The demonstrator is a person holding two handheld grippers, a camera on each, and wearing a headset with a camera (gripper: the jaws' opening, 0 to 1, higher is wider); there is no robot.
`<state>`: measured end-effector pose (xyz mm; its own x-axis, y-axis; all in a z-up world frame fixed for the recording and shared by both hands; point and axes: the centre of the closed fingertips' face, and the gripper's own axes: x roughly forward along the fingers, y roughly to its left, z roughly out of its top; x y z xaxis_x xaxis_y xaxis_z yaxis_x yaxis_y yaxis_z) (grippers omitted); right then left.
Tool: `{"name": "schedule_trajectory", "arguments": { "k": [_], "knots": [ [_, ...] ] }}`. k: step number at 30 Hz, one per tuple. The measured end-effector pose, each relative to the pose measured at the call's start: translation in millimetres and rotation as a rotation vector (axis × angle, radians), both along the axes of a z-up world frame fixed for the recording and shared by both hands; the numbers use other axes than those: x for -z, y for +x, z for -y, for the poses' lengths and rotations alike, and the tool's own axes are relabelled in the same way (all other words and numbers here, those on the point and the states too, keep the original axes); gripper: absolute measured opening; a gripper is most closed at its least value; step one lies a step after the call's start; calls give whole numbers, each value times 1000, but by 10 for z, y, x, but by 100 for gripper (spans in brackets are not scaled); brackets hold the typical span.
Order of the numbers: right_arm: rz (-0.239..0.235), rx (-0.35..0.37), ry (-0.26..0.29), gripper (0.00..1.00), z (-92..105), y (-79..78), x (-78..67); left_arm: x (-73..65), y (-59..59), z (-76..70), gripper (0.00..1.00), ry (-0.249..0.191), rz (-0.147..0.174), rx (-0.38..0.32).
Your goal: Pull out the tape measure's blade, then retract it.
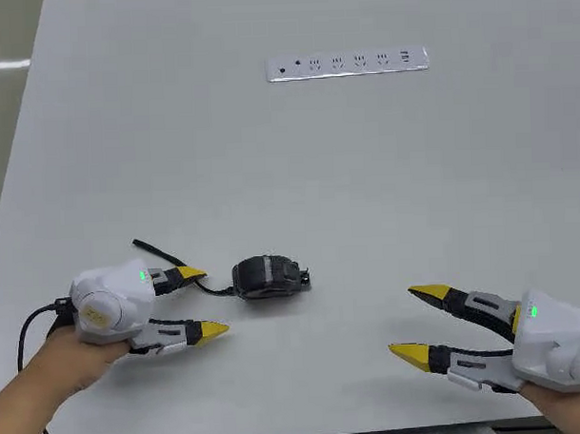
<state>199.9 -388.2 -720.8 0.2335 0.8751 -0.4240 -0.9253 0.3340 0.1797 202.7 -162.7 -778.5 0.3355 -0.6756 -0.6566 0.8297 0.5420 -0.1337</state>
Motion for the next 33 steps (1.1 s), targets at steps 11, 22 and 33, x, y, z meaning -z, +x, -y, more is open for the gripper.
{"name": "schedule_trajectory", "arguments": {
  "k": [11, 22, 33],
  "knots": [
    [-5, -23, 8, 46, -134, 87, 58, 9, 38, 73, 48, -4, -9, 11],
    [-16, -39, 4, 46, -199, 125, 106, -18, 103, 155, 48, -19, 5, 22],
    [-28, -61, -9, 46, -264, 147, 201, -55, 181, 268, 49, -35, 15, 44]
  ]
}}
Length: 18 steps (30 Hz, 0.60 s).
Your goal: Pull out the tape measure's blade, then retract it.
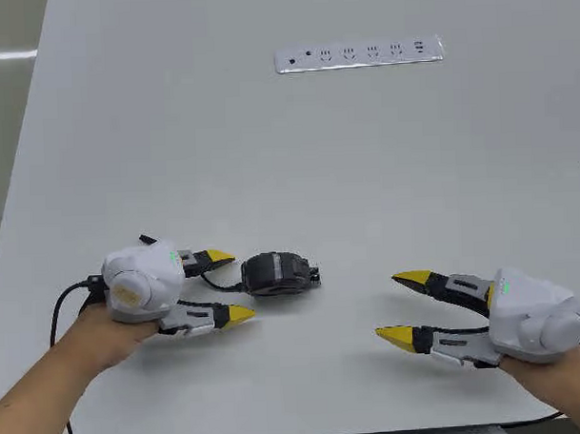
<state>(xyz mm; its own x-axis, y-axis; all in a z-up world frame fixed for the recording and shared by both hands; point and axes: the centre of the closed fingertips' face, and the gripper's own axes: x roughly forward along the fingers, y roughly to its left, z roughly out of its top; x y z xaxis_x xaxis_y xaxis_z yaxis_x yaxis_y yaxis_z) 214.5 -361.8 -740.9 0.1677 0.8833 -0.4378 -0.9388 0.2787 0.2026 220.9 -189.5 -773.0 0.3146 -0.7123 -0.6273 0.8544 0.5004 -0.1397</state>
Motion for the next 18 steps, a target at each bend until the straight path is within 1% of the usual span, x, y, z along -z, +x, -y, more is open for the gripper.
{"name": "schedule_trajectory", "arguments": {
  "k": [13, 18],
  "knots": [
    [-5, -20, 1, 45, -106, 47, 38, 10, 41, 122, 48, -16, 8, 15],
    [-8, -27, 1, 45, -132, 56, 49, 6, 64, 150, 47, -25, 9, 10]
  ]
}}
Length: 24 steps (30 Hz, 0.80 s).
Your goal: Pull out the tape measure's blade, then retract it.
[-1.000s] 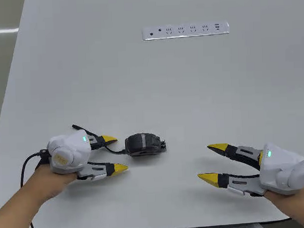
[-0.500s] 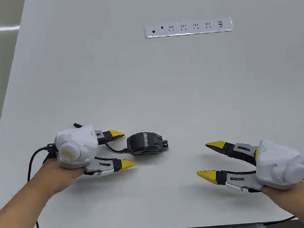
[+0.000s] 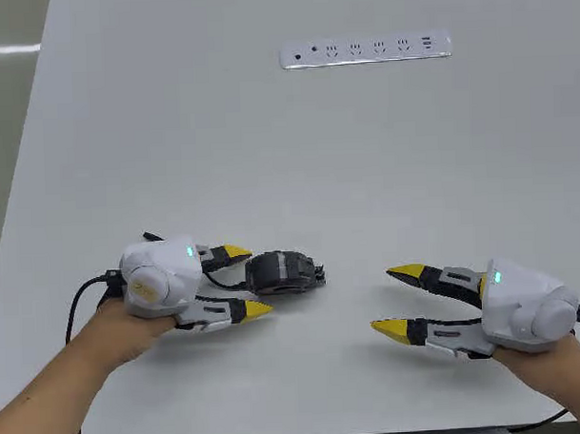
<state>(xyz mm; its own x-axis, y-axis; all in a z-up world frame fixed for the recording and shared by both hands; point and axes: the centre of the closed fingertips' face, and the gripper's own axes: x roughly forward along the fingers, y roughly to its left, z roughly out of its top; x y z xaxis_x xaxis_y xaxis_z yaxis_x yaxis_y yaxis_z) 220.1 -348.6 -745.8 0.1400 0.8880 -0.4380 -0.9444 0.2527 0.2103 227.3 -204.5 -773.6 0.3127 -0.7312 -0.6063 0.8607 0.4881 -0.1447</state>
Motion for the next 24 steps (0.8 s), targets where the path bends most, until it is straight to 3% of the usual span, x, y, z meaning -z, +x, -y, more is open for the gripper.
{"name": "schedule_trajectory", "arguments": {
  "k": [12, 24],
  "knots": [
    [-4, -7, 0, 43, -57, 49, 13, 11, 48, 75, 43, -6, 4, 7],
    [-15, -13, -5, 42, -68, 50, 61, -6, 41, 131, 32, -31, -4, 14]
  ]
}}
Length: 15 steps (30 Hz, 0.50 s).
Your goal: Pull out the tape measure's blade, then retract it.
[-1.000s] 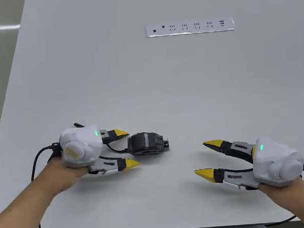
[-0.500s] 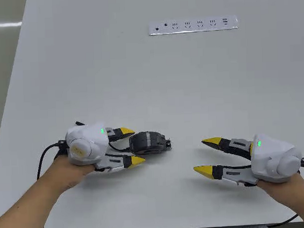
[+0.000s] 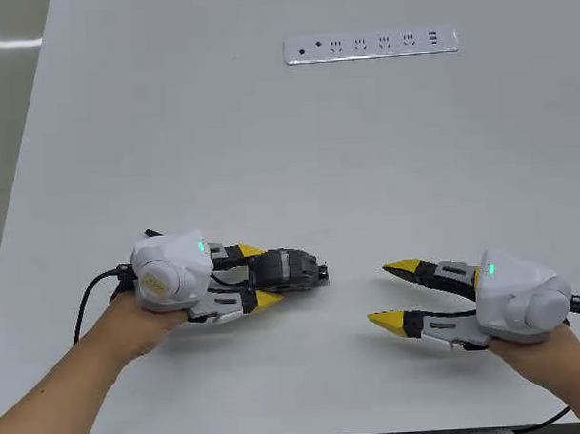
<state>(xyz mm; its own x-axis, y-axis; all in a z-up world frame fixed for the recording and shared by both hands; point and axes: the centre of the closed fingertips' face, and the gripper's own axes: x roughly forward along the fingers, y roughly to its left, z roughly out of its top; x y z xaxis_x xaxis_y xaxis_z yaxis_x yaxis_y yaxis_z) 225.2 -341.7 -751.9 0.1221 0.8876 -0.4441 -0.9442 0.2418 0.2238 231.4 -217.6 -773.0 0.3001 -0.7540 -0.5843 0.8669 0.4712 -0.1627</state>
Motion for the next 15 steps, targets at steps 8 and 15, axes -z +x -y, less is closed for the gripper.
{"name": "schedule_trajectory", "arguments": {
  "k": [8, 15],
  "knots": [
    [-9, 6, 6, 41, -4, -4, 21, 5, -2, 1, 30, 6, 7, 7],
    [-12, 3, 4, 41, -1, -11, 29, 5, -3, 6, 30, 12, 11, 7]
  ]
}}
